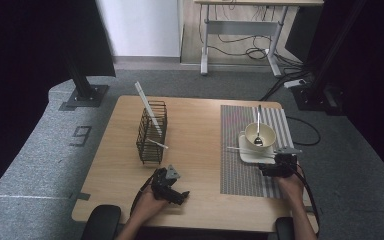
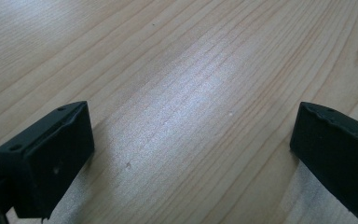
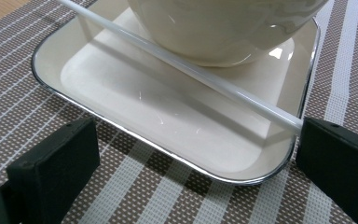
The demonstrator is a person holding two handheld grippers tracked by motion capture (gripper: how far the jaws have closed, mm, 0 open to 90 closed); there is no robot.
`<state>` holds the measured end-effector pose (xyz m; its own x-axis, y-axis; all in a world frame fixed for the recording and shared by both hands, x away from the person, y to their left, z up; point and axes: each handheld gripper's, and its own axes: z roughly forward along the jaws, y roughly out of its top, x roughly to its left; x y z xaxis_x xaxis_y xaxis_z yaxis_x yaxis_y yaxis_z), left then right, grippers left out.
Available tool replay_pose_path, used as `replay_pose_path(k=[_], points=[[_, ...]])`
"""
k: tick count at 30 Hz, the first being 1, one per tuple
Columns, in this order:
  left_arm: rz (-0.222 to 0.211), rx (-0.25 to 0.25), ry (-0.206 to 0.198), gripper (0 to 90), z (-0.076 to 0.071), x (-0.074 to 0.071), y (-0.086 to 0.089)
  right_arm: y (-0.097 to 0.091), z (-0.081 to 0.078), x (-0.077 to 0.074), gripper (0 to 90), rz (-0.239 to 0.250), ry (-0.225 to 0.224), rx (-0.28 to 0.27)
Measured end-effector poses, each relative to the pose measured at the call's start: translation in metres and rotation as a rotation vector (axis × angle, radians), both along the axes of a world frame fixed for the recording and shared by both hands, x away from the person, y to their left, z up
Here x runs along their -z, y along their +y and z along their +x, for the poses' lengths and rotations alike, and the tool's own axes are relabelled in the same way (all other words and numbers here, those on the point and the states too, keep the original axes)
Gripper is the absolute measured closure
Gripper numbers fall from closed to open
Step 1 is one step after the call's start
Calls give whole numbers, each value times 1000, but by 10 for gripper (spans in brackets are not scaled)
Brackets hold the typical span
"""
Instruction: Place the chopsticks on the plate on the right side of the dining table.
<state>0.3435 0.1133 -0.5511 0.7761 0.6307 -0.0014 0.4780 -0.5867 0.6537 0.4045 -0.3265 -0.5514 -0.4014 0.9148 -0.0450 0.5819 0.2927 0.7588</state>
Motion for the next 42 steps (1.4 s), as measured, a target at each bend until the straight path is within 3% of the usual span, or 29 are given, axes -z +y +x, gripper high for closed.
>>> replay_pose_path(k=[28, 32, 39, 42], points=[[0, 0, 0, 0, 0, 0, -1, -4, 1, -3, 0, -25, -14, -20], [0, 0, 0, 0, 0, 0, -1, -7, -5, -7, 0, 3, -14, -29], [0, 0, 0, 0, 0, 0, -1, -13, -19, -14, 0, 92, -12, -36], [0, 0, 0, 0, 0, 0, -1, -12, -25, -17, 0, 80, -13, -52]])
